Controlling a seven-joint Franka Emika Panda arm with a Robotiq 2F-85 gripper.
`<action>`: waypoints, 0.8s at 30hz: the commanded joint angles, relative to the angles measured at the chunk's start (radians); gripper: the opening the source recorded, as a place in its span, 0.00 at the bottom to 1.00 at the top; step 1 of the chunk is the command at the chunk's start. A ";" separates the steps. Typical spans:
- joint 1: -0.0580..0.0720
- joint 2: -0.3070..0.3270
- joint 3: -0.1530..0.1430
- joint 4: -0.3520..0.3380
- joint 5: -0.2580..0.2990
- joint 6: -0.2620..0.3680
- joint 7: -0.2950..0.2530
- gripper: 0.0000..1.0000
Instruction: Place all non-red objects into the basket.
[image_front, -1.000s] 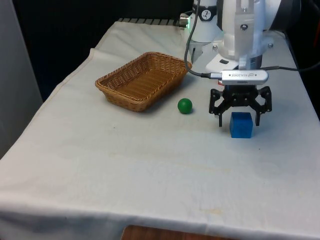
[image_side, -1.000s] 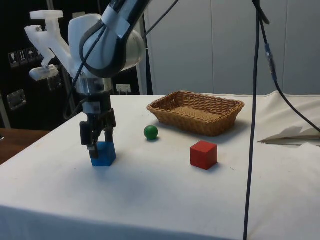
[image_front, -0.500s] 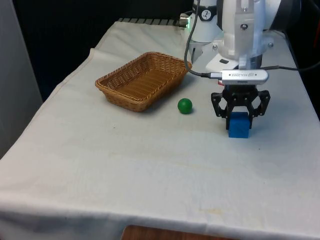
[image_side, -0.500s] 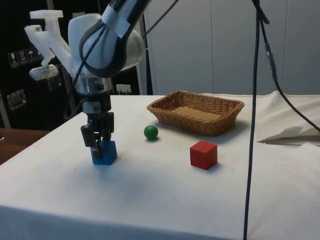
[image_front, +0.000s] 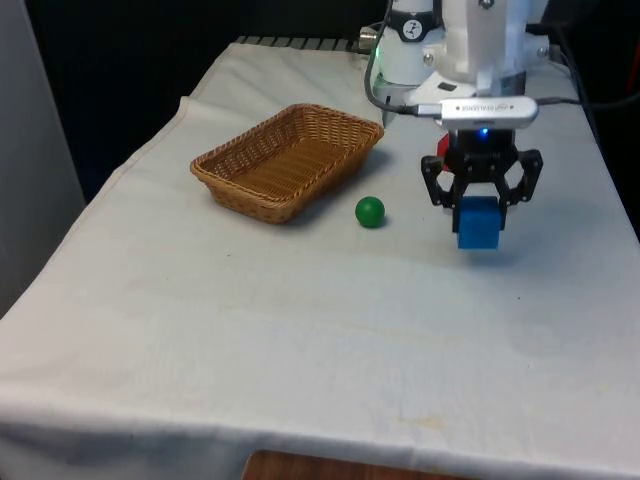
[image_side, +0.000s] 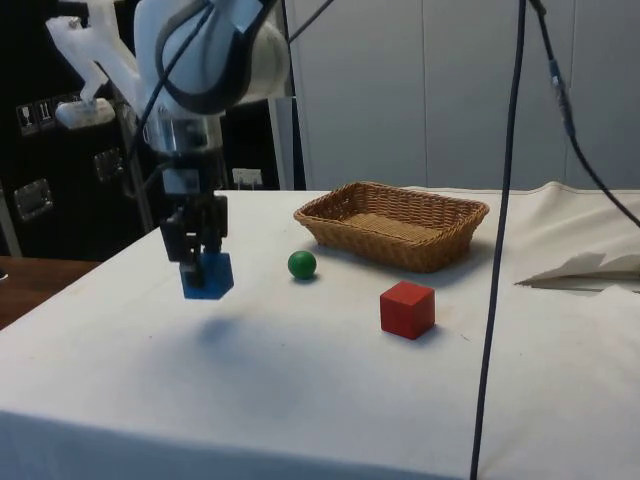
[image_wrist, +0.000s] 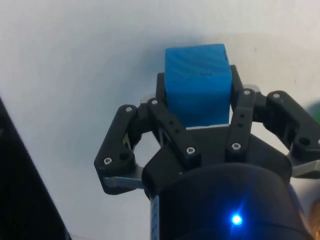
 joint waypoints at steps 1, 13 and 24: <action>0.002 -0.012 -0.003 -0.006 -0.004 -0.006 0.002 0.00; 0.002 -0.100 -0.017 -0.028 -0.015 -0.081 0.003 0.00; 0.000 -0.139 -0.035 -0.029 -0.014 -0.128 -0.008 0.00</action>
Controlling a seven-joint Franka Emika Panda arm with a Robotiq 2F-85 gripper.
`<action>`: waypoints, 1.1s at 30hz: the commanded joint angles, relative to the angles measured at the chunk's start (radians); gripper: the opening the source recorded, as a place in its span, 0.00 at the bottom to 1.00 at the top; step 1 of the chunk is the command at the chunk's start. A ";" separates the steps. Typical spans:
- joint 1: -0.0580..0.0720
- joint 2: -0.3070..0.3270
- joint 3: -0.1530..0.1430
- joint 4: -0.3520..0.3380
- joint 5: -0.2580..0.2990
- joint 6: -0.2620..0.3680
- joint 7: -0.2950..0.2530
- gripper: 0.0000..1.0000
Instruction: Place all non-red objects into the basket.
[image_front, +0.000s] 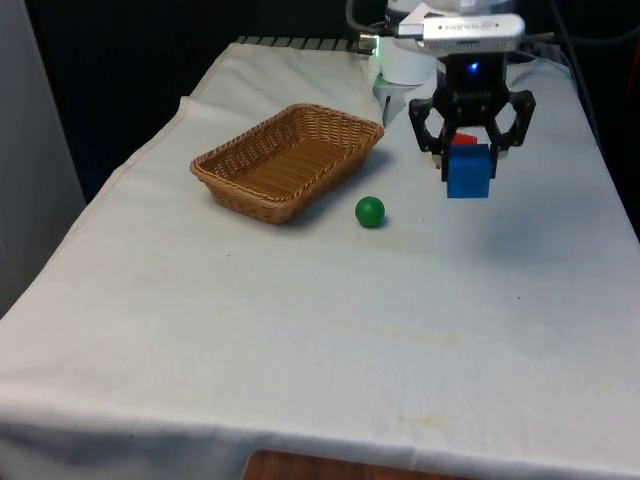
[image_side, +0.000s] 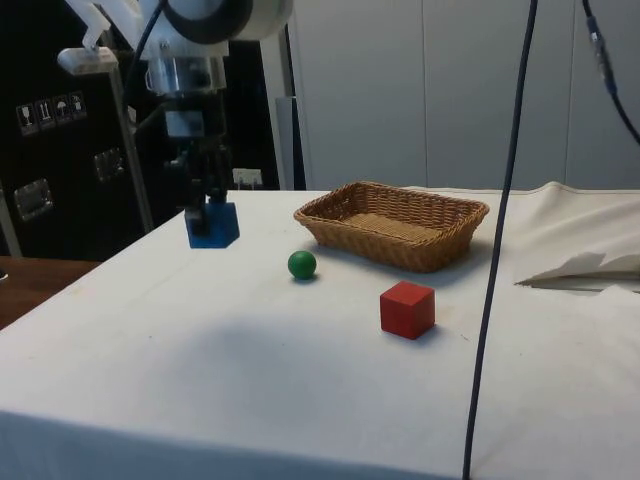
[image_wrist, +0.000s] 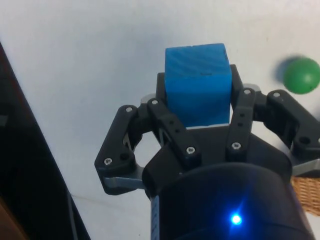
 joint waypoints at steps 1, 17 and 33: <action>-0.002 -0.013 -0.005 -0.005 -0.004 -0.009 -0.003 0.00; -0.001 -0.059 -0.071 -0.013 -0.011 -0.055 -0.027 0.00; -0.002 -0.070 -0.132 -0.025 -0.009 -0.059 -0.053 0.00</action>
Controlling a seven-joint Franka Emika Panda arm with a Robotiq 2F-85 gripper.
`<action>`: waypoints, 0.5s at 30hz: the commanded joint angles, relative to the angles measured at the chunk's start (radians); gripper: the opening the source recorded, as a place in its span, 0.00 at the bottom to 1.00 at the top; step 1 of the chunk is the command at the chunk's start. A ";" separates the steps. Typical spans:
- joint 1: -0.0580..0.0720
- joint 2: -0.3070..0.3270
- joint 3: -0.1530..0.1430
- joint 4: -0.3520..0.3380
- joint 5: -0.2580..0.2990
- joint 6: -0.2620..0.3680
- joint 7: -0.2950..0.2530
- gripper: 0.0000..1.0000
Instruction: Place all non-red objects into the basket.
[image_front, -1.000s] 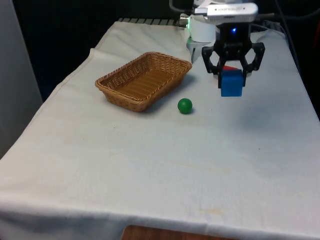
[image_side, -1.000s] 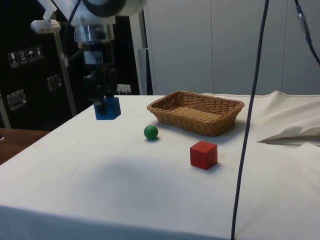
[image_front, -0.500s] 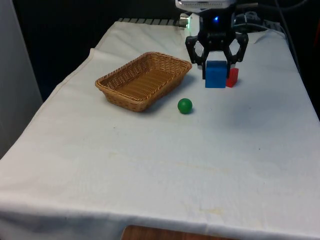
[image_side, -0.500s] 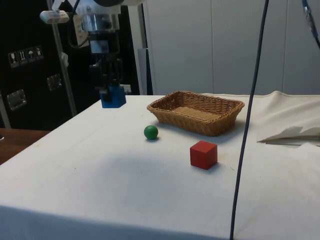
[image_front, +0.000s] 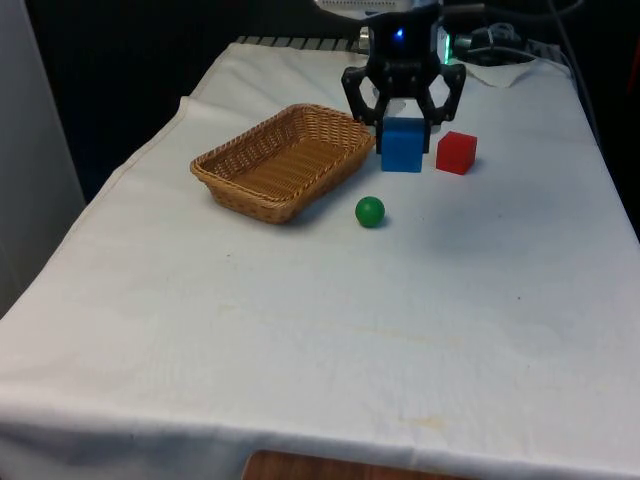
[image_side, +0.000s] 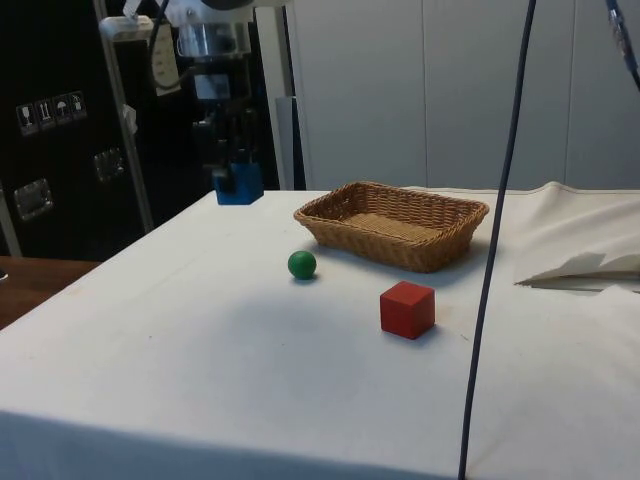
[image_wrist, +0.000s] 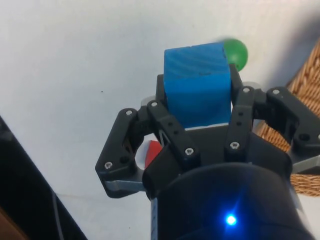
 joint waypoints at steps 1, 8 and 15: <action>-0.001 -0.009 -0.005 -0.010 -0.005 0.001 -0.002 0.00; 0.000 -0.027 -0.028 -0.035 -0.004 0.004 -0.017 0.00; 0.000 -0.065 -0.044 -0.083 -0.005 0.010 -0.030 0.00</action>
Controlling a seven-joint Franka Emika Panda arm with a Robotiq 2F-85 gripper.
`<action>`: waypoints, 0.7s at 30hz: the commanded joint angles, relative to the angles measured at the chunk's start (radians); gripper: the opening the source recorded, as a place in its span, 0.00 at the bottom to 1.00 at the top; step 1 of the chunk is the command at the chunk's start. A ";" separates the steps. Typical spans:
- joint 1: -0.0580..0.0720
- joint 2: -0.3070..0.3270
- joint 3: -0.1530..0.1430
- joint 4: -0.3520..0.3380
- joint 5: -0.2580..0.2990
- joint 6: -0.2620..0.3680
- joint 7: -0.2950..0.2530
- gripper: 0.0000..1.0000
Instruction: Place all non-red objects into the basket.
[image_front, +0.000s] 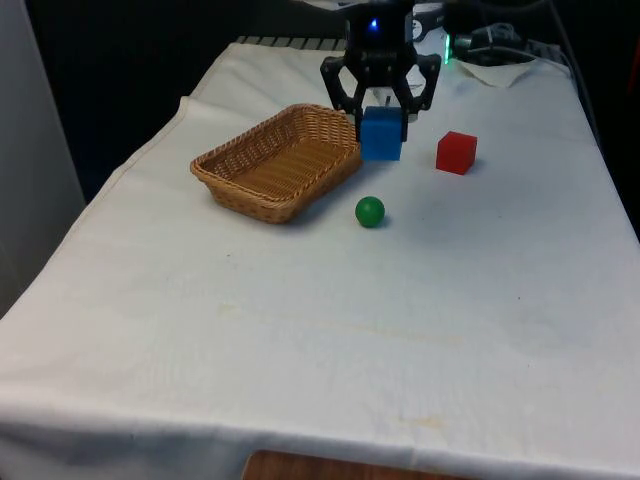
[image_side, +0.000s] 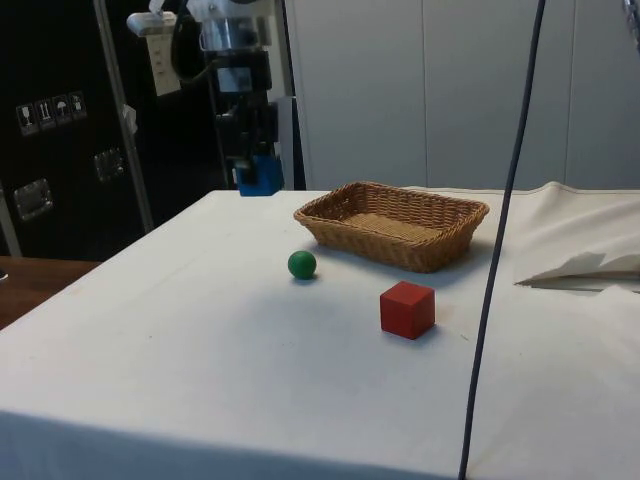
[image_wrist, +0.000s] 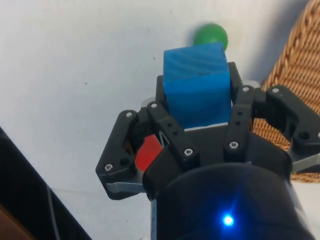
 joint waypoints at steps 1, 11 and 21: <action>0.000 -0.017 -0.006 -0.021 -0.005 0.011 -0.004 0.00; 0.000 -0.070 -0.029 -0.090 -0.006 0.025 -0.030 0.00; 0.000 -0.119 -0.061 -0.162 -0.007 0.049 -0.065 0.00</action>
